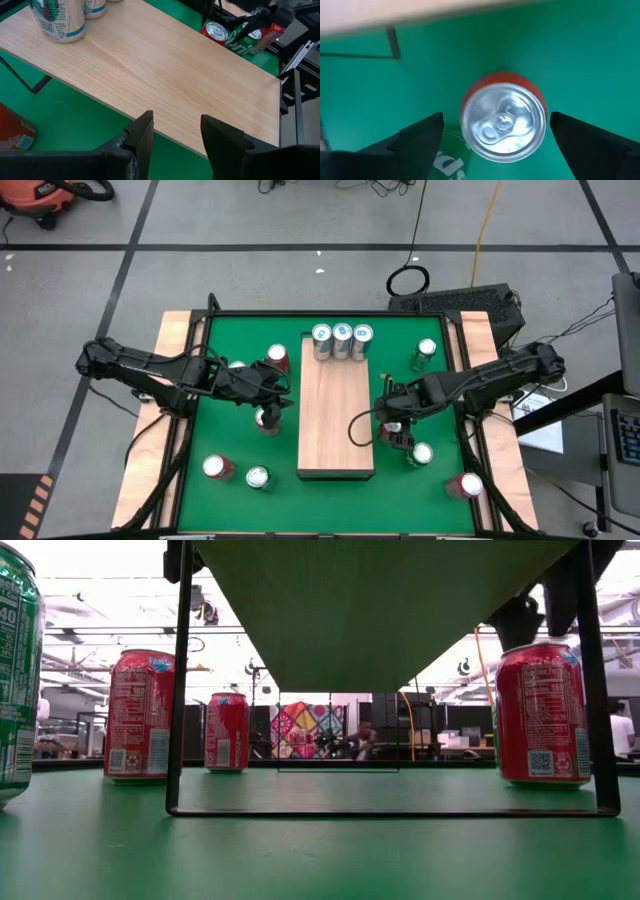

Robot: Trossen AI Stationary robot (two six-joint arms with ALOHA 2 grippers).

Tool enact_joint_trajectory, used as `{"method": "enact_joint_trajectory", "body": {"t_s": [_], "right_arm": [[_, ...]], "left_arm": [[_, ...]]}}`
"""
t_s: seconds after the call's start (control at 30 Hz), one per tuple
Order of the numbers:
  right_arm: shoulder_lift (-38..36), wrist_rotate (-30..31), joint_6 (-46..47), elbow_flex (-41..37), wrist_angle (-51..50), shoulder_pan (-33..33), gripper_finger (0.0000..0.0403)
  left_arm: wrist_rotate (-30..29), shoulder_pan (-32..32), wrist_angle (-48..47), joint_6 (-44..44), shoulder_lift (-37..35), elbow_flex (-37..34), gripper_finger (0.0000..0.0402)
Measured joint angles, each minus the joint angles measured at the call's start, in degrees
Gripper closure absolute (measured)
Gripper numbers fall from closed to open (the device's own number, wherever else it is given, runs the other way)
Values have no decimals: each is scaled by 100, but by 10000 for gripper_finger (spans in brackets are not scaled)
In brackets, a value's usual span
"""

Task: Place canned beverage on shelf
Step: Put the orange soda can on the shelf

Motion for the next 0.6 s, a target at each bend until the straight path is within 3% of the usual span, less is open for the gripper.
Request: {"method": "enact_joint_trajectory", "body": {"t_s": [0.6], "right_arm": [[-4, -297, -94, -772, 760, -3, 50]], "left_arm": [[-2, -1, 4, -2, 2, -1, 238]]}}
